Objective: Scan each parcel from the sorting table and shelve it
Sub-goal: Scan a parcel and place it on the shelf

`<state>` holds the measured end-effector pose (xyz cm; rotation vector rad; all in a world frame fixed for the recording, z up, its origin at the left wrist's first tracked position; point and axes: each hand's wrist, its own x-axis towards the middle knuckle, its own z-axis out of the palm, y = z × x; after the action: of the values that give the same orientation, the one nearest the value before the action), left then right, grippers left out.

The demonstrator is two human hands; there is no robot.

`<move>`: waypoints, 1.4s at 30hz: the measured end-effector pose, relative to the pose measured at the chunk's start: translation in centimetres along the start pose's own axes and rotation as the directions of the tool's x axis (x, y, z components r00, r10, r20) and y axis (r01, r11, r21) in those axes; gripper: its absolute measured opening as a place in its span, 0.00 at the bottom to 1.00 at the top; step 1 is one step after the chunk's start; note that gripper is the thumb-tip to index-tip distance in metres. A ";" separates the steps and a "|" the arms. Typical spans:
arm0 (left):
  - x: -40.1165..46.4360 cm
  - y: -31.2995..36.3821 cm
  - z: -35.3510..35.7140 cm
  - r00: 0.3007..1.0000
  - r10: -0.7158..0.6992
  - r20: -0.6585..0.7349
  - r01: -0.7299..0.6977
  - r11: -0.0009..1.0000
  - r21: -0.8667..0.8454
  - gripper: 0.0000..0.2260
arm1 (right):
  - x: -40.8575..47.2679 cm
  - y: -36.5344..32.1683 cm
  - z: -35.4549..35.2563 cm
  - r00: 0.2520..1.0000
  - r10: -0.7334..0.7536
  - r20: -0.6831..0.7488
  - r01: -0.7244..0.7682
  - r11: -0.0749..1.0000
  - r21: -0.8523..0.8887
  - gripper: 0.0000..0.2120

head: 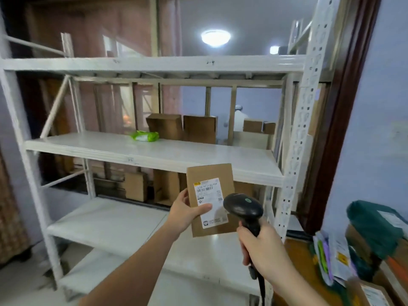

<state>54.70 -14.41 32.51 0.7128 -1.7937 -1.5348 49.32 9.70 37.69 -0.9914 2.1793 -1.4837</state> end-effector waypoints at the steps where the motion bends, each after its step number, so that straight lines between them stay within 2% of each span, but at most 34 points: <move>1: 0.3 0.2 -2.2 1.000 0.005 -0.027 -0.005 1.000 0.001 0.35 | 0.5 -0.9 1.2 1.000 -0.012 0.016 0.011 1.000 0.009 0.01; 7: 3.4 2.0 -13.8 0.988 0.083 -0.129 -0.085 0.996 -0.006 0.33 | 3.5 -6.4 8.9 0.995 -0.076 0.065 0.072 0.996 0.058 0.02; 13: 8.6 3.1 -21.2 0.977 0.146 -0.153 -0.145 0.989 0.017 0.30 | 7.5 -11.1 15.0 0.989 -0.122 0.083 0.112 0.987 0.116 0.02; 21: 17.1 4.7 -24.7 0.965 0.225 -0.134 -0.223 0.974 0.034 0.35 | 14.3 -14.4 19.8 0.983 -0.174 0.067 0.168 0.982 0.087 0.04; 25: 22.1 5.4 -25.5 0.955 0.279 -0.104 -0.277 0.960 0.027 0.28 | 18.4 -15.2 21.6 0.977 -0.210 0.030 0.207 0.976 0.060 0.07; 27: 24.7 5.7 -25.8 0.951 0.295 -0.088 -0.294 0.955 0.025 0.29 | 20.6 -15.5 22.3 0.976 -0.219 0.014 0.218 0.973 0.071 0.06; 31: 30.1 5.6 -26.9 0.959 0.275 -0.071 -0.274 0.961 0.030 0.33 | 24.8 -15.9 23.4 0.979 -0.203 -0.005 0.203 0.975 0.093 0.03; 36: 36.9 4.8 -28.2 0.970 0.239 -0.042 -0.238 0.971 0.022 0.29 | 29.1 -15.8 24.9 0.987 -0.162 -0.020 0.163 0.984 0.074 0.03; 42: 44.2 3.1 -28.8 0.977 0.210 0.043 -0.213 0.975 0.069 0.47 | 33.5 -15.9 27.1 0.995 -0.086 -0.052 0.090 0.993 0.078 0.03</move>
<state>49.17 -65.64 44.09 0.5122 -1.8946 -1.3548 47.94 -35.62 44.86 -1.0475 2.1158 -1.6374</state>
